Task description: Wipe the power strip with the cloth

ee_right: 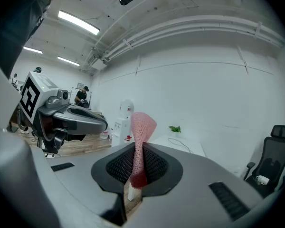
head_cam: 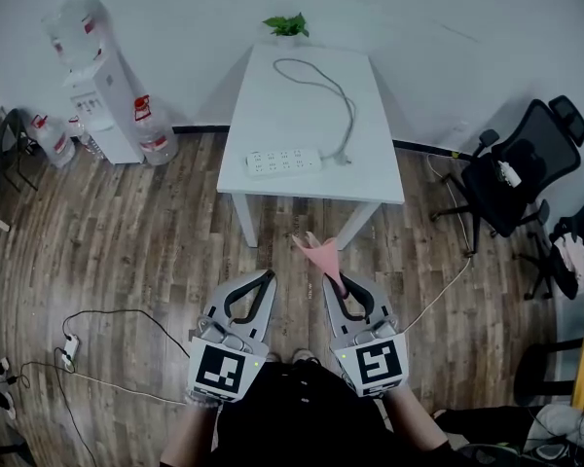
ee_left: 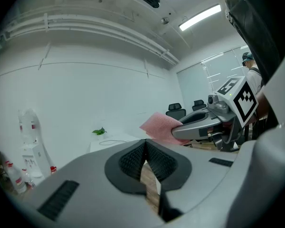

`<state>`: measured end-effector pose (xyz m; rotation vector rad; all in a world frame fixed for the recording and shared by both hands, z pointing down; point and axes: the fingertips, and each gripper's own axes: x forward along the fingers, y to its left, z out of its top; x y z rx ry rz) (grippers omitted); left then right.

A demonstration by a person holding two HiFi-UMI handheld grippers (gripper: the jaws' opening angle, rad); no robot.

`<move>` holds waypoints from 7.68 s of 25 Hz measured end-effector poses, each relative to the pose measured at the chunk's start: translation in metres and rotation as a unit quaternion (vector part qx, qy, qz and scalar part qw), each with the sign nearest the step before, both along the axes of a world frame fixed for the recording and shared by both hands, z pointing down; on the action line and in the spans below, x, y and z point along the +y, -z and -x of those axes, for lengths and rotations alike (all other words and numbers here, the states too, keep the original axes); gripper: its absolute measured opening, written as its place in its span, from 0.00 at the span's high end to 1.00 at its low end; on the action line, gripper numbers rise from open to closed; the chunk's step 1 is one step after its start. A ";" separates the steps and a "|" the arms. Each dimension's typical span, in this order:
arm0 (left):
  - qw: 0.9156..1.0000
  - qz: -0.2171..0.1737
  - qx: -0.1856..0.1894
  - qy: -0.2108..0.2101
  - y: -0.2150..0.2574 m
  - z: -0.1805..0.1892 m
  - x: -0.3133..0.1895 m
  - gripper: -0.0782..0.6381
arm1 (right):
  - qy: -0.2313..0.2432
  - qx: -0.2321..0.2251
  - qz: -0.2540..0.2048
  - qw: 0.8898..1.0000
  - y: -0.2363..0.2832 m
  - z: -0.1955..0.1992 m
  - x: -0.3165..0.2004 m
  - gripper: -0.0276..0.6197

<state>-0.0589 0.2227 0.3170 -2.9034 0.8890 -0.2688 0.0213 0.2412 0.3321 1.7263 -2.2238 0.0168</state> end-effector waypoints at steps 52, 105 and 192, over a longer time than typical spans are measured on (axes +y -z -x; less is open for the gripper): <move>1.000 -0.004 -0.012 -0.014 -0.017 0.000 -0.091 0.88 | -0.047 0.012 -0.002 0.999 -0.016 -0.035 -0.090 0.87; 0.997 -0.003 -0.033 0.066 -0.007 -0.099 -0.356 0.88 | -0.058 0.016 0.068 0.996 -0.078 -0.196 -0.367 0.87; 0.983 0.037 -0.049 0.171 -0.043 0.012 -0.356 0.88 | 0.046 0.029 0.253 0.966 -0.255 -0.075 -0.400 0.87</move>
